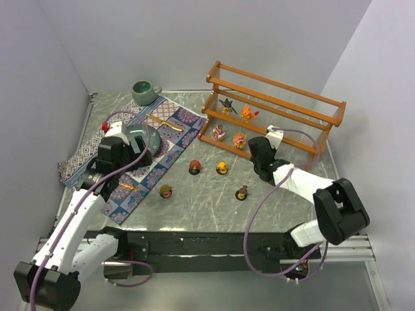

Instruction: Place and organize the plastic toys onto the shelf

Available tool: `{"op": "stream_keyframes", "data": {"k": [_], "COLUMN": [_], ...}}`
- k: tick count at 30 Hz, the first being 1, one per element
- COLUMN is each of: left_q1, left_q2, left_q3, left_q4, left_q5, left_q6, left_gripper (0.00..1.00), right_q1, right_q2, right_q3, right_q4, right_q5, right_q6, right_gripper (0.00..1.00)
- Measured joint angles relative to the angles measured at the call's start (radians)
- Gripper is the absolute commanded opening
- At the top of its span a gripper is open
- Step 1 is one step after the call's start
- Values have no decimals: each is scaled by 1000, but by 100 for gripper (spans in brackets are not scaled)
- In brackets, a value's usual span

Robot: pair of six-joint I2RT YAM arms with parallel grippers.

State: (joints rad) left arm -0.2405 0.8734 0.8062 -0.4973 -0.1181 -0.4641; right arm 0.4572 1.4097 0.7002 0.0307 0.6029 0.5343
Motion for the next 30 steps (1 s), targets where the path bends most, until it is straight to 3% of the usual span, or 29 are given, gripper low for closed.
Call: {"op": "stream_keyframes", "data": {"k": [22,28,30], "left_q1": [0,2,2], "left_q2": [8,8,8], "left_q3": [0,0,0], "left_q4": [0,0,0], "left_q5": [0,0,0], "left_q6": [7,8,8], "left_gripper": [97,97,97], "right_q1": [-62,-65,-66], "right_q2": [94,119,122], "right_q3": [40,56,58], "right_q4": [45,45,44], "right_q5": [-2,-1,-1], "right_q6": [8,13,15], "right_gripper": [8,16,23]}}
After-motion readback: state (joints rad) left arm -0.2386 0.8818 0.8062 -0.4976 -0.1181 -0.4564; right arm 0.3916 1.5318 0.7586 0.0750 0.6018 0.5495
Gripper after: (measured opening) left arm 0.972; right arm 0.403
